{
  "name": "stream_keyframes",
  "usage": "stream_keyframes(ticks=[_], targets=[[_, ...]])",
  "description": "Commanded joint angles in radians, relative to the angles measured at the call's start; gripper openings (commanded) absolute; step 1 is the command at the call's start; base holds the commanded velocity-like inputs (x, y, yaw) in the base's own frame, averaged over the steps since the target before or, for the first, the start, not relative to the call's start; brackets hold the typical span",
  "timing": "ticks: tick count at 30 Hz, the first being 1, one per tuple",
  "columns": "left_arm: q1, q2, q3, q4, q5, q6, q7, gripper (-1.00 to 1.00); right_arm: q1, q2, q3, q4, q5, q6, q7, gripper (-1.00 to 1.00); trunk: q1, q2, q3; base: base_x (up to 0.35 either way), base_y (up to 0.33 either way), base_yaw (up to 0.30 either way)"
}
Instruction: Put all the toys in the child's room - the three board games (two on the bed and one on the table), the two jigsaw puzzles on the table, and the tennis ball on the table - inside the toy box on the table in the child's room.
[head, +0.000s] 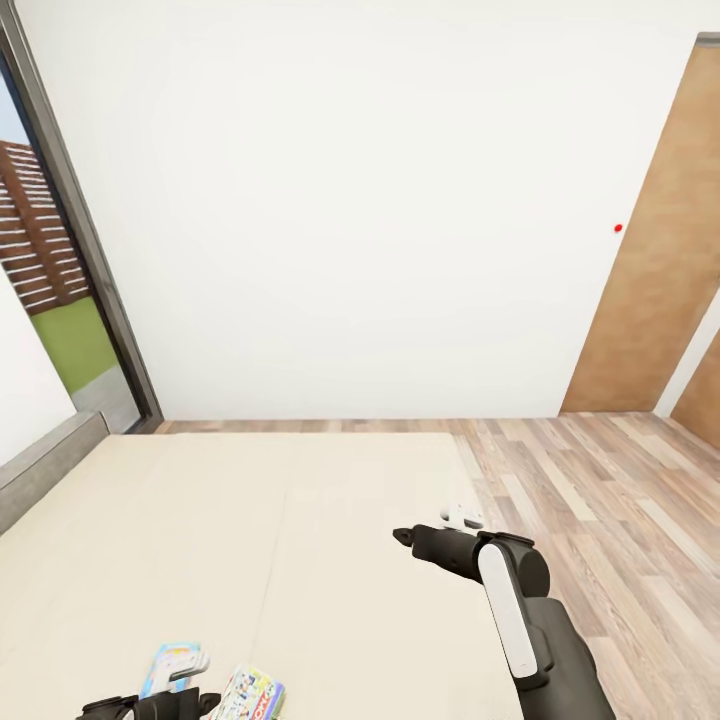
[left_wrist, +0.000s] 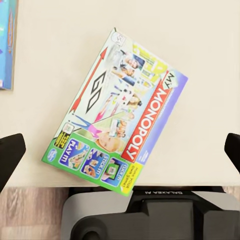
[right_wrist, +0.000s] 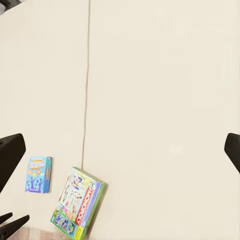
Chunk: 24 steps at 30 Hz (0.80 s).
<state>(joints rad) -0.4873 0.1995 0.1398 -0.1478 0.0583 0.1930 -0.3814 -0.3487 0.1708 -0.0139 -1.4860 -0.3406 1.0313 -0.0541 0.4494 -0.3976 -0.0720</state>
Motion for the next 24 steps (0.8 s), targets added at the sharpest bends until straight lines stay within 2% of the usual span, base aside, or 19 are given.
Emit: stream_keyframes(ticks=[1, 15, 24], targets=[[-0.001, 0.0, 0.006, -0.002, 0.006, 0.01, -0.004, 1.0, -0.001, 0.001, -0.001, -0.001, -0.008, 0.004, -0.006, 1.0, 0.001, -0.002, -0.004, 0.0, 0.0, 0.0], [-0.001, 0.002, 0.006, -0.002, 0.006, 0.009, -0.007, 1.0, -0.001, 0.0, -0.001, 0.0, -0.007, 0.004, -0.006, 1.0, 0.001, -0.002, -0.027, 0.0, 0.0, 0.0], [-0.001, 0.016, 0.005, -0.002, 0.005, 0.009, -0.008, 1.0, -0.001, -0.001, -0.001, 0.0, -0.008, 0.004, -0.006, 1.0, 0.001, -0.002, -0.042, 0.0, 0.0, 0.0]])
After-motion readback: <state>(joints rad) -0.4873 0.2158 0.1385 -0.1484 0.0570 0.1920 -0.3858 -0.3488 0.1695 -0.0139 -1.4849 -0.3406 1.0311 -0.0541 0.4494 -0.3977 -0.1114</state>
